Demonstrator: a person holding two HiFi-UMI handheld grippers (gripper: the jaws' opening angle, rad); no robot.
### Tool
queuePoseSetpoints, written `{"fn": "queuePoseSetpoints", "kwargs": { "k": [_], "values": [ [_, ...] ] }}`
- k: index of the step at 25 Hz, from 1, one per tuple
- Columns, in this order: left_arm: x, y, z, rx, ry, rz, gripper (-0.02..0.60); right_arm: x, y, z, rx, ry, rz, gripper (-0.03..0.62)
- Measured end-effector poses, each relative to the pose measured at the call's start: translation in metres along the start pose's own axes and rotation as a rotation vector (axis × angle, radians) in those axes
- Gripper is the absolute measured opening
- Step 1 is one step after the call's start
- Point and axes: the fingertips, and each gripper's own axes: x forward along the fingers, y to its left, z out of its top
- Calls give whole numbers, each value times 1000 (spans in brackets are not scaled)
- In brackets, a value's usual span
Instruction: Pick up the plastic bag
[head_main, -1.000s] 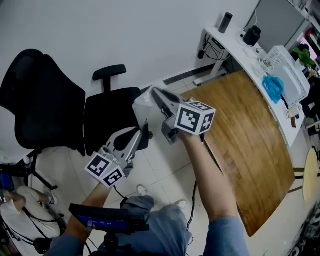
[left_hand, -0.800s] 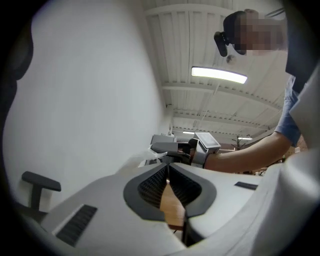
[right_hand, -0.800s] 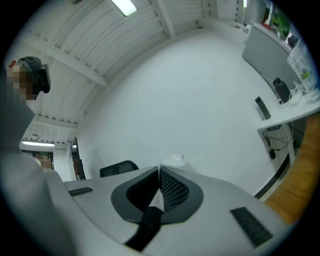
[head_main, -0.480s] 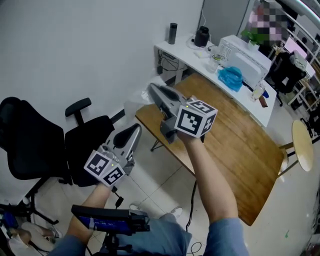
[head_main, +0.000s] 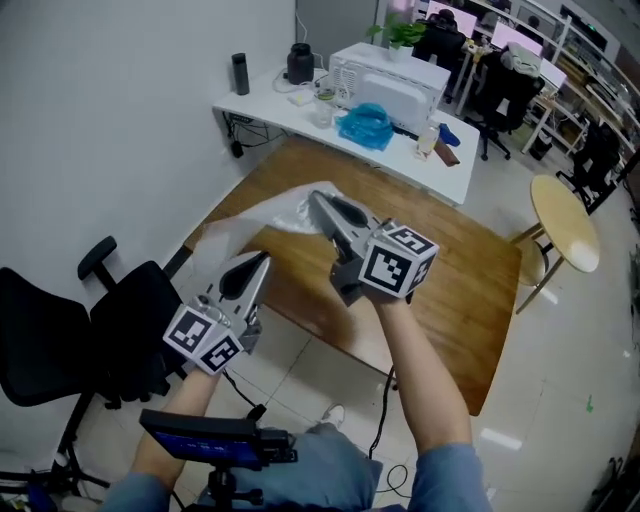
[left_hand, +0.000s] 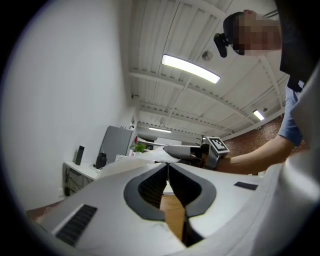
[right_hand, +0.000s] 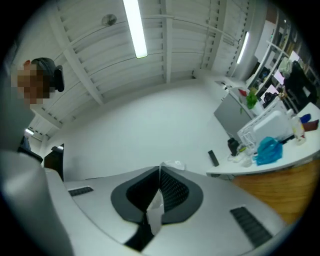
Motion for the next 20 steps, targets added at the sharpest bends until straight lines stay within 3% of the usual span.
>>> {"fn": "queuePoseSetpoints", "kwargs": {
  "k": [5, 11, 20],
  "values": [
    [51, -49, -22, -13, 33, -74, 26, -91, -55, -3, 38, -15, -128, 4],
    [83, -92, -55, -34, 93, -140, 28, -160, -99, -5, 73, -54, -226, 4],
    [120, -121, -82, -40, 141, -173, 28, -202, -134, -2, 101, -63, -250, 3]
  ]
}}
